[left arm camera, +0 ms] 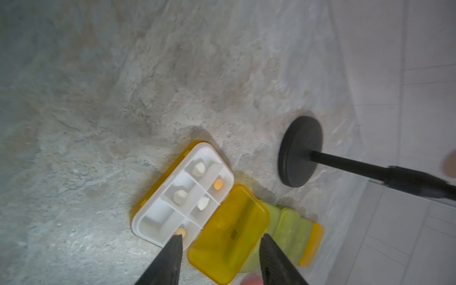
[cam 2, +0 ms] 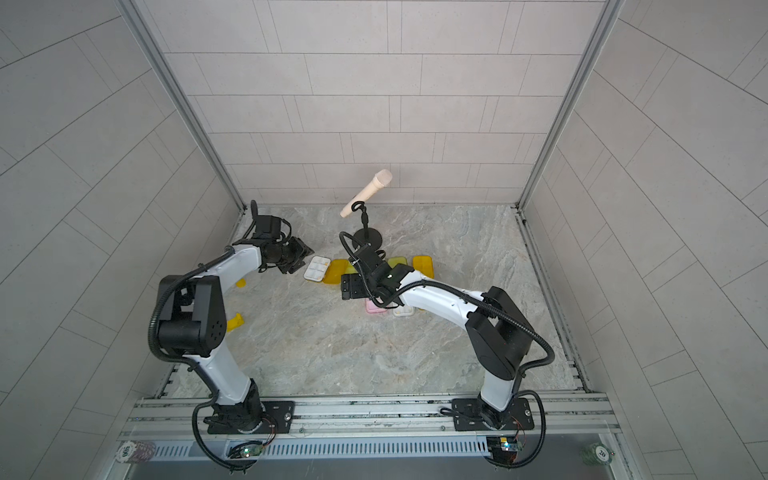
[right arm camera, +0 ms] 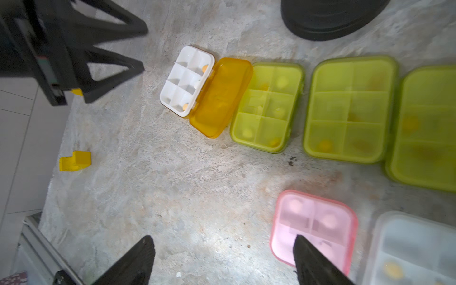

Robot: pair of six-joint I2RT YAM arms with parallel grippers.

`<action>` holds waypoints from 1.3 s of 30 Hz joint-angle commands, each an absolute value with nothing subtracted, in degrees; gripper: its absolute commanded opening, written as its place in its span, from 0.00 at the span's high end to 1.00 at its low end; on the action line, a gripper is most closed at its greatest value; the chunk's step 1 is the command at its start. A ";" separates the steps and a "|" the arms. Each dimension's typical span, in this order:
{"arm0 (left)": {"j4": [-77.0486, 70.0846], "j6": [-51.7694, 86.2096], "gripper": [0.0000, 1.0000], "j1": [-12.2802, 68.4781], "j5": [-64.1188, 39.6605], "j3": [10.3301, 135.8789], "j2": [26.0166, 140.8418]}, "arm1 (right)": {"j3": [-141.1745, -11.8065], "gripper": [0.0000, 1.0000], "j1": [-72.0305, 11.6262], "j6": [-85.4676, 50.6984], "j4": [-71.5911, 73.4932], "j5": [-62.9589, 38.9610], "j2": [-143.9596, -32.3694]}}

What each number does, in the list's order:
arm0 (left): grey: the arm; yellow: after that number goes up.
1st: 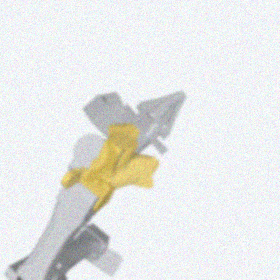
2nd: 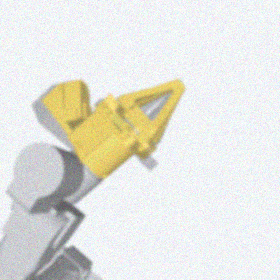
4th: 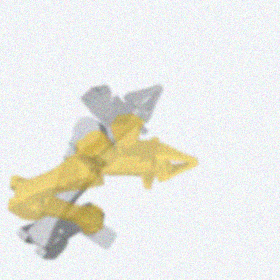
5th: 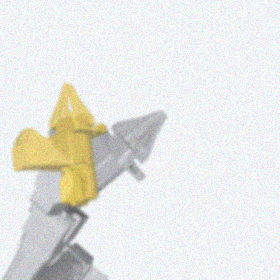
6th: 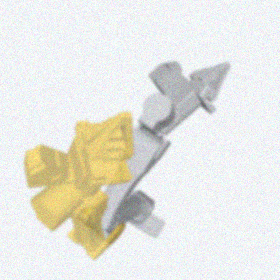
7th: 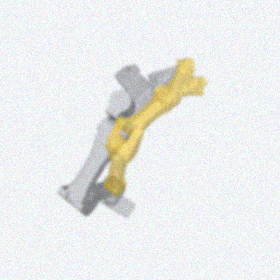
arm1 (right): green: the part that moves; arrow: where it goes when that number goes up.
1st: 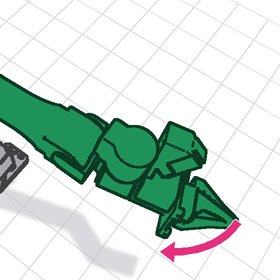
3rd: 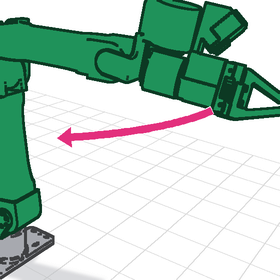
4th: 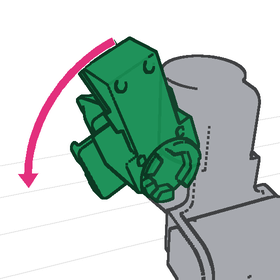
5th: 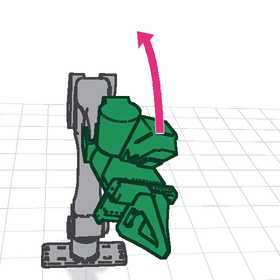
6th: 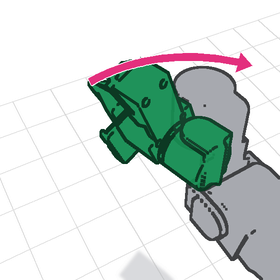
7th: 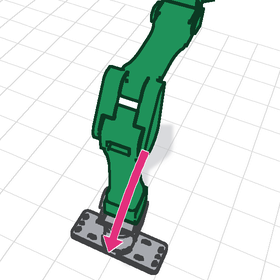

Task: Close pillboxes
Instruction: Close the lid on the pillbox.

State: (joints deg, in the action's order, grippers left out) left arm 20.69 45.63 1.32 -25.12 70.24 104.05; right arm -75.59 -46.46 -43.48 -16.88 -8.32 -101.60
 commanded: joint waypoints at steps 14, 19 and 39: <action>20.55 43.40 0.43 -4.60 -26.35 70.78 109.84 | -87.35 0.12 -46.81 -53.44 -11.40 -15.37 -115.61; 19.76 44.28 0.43 -4.66 -27.62 70.87 110.60 | -90.97 0.12 -46.78 -53.77 -12.58 -15.93 -119.35; 15.66 47.79 0.43 -4.39 -31.53 69.33 112.37 | -94.73 0.11 -45.75 -58.45 -12.35 -15.00 -124.77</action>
State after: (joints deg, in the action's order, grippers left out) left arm 16.10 47.11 -4.69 -31.00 70.06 111.68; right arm -93.34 -46.06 -56.88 -11.88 -15.84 -123.46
